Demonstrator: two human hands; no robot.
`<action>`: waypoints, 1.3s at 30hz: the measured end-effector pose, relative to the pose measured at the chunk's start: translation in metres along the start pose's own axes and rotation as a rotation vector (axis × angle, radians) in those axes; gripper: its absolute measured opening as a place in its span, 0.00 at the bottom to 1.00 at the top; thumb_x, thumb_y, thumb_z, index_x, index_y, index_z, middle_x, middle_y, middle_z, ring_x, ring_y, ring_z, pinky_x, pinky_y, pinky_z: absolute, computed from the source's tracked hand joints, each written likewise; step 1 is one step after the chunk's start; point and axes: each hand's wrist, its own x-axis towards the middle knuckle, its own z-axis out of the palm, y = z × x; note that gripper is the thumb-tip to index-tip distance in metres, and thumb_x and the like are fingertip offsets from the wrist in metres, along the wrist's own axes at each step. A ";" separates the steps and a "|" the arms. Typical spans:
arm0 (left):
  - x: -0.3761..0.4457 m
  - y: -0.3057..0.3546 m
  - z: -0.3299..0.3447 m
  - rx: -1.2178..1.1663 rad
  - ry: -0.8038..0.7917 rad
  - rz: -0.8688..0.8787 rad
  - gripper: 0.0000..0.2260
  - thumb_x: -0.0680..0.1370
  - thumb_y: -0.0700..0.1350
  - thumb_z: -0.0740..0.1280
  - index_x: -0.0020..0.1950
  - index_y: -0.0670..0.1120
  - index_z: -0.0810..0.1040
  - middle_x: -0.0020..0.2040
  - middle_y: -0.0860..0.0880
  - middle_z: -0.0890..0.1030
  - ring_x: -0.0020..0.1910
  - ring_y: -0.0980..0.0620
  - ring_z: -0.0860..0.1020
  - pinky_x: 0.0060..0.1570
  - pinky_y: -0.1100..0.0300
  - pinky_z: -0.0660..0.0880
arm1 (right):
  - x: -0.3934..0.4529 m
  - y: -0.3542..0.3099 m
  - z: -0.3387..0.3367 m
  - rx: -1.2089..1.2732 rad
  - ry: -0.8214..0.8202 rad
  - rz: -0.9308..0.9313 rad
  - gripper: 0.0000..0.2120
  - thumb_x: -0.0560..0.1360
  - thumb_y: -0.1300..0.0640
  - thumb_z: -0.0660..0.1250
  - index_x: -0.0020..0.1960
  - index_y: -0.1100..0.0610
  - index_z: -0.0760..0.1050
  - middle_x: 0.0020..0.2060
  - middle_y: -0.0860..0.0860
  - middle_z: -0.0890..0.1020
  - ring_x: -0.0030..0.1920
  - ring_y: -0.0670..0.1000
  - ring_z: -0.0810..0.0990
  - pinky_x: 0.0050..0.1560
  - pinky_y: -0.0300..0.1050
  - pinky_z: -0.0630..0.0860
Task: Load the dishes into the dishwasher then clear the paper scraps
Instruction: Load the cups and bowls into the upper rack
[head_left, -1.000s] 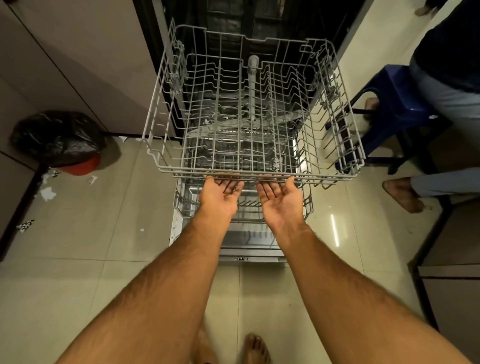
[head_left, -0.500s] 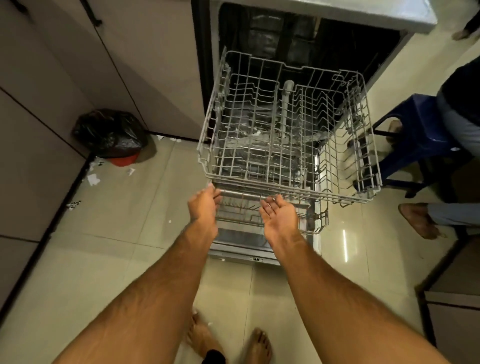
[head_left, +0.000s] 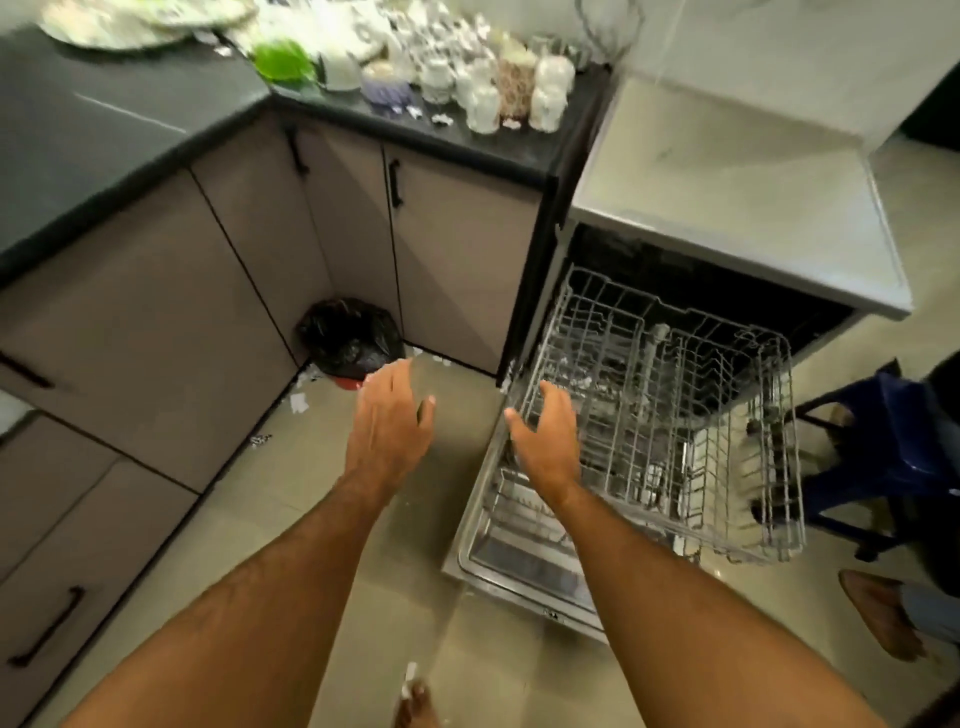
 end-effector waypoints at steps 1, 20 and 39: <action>0.009 -0.002 -0.016 0.028 0.025 0.018 0.25 0.80 0.49 0.65 0.74 0.40 0.67 0.68 0.41 0.74 0.69 0.41 0.71 0.74 0.46 0.65 | 0.005 -0.017 -0.005 -0.129 -0.010 -0.090 0.33 0.80 0.48 0.68 0.79 0.59 0.61 0.76 0.55 0.64 0.77 0.54 0.62 0.76 0.48 0.59; 0.233 -0.005 -0.164 0.159 0.217 0.148 0.30 0.82 0.54 0.59 0.79 0.39 0.59 0.76 0.40 0.65 0.77 0.43 0.61 0.79 0.47 0.54 | 0.190 -0.256 -0.020 -0.580 0.141 -0.573 0.39 0.79 0.43 0.67 0.80 0.62 0.56 0.77 0.58 0.63 0.78 0.57 0.60 0.78 0.54 0.61; 0.484 -0.013 -0.112 0.028 0.071 0.287 0.30 0.82 0.53 0.61 0.79 0.40 0.59 0.78 0.41 0.64 0.79 0.44 0.59 0.80 0.51 0.50 | 0.404 -0.321 0.008 -0.561 0.201 -0.389 0.38 0.76 0.45 0.71 0.78 0.60 0.59 0.74 0.58 0.66 0.74 0.58 0.65 0.74 0.56 0.66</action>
